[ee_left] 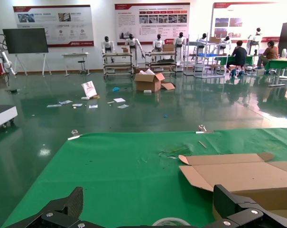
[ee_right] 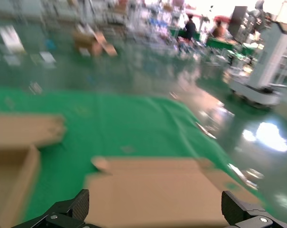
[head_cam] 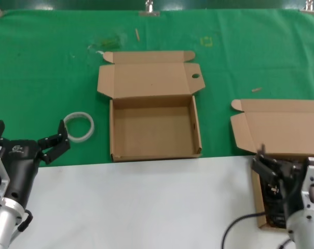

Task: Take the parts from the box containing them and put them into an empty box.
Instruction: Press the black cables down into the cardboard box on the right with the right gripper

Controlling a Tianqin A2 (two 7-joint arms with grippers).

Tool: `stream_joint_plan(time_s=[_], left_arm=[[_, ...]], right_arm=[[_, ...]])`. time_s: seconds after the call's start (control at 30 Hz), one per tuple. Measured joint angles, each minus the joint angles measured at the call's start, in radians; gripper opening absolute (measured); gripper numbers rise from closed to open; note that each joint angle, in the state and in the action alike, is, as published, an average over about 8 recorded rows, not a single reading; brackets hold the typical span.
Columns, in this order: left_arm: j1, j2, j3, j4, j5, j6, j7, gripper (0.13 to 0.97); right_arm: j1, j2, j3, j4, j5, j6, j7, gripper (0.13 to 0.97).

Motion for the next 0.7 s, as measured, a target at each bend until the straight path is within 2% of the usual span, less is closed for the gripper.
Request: stream_joint_plan(time_s=[0.17,0.37,0.53,0.7], left_arm=[[0.000,0.000,0.000,0.000,0.000,0.000,0.000,0.966],[0.000,0.000,0.000,0.000,0.000,0.000,0.000,0.966],[0.000,0.000,0.000,0.000,0.000,0.000,0.000,0.966],[0.000,0.000,0.000,0.000,0.000,0.000,-0.001,0.966]], right_arm=[[-0.030,0.000,0.037,0.042,0.084,0.174,-0.229,0.966],[0.012,-0.001,0.078,0.011,0.154,0.345,-0.500,0.966],[0.089,-0.001,0.104,-0.049,0.217,0.422,-0.724,0.966],[0.169,-0.001,0.134,-0.120,0.295,0.446,-0.953,0.966]])
